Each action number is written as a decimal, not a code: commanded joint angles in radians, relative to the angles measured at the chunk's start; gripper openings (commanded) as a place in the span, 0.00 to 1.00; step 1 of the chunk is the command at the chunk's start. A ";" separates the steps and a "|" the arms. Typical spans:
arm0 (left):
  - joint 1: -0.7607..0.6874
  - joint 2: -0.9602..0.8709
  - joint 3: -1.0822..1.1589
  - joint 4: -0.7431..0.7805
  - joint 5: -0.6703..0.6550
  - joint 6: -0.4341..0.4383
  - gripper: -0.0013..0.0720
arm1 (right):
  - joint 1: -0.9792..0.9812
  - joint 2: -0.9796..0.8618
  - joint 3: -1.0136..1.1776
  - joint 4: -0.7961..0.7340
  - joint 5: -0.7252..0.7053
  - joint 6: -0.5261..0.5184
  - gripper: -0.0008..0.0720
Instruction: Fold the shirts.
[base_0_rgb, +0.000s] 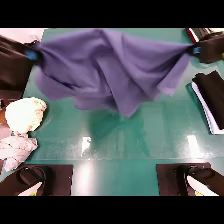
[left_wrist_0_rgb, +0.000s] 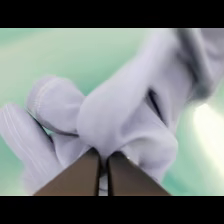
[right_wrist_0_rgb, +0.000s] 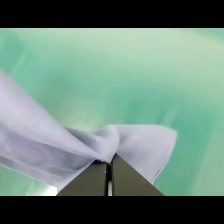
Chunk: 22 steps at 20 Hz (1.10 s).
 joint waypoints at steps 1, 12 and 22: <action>0.000 0.010 0.188 -0.066 -0.018 0.004 0.06 | -0.010 0.151 0.000 -0.035 -0.058 0.001 0.03; 0.000 -0.056 0.123 0.026 -0.211 0.056 0.06 | -0.010 0.011 0.000 -0.102 0.187 0.092 0.03; 0.095 -0.356 -0.337 0.035 0.123 0.134 0.06 | -0.025 -0.494 0.000 -0.094 0.132 0.016 0.03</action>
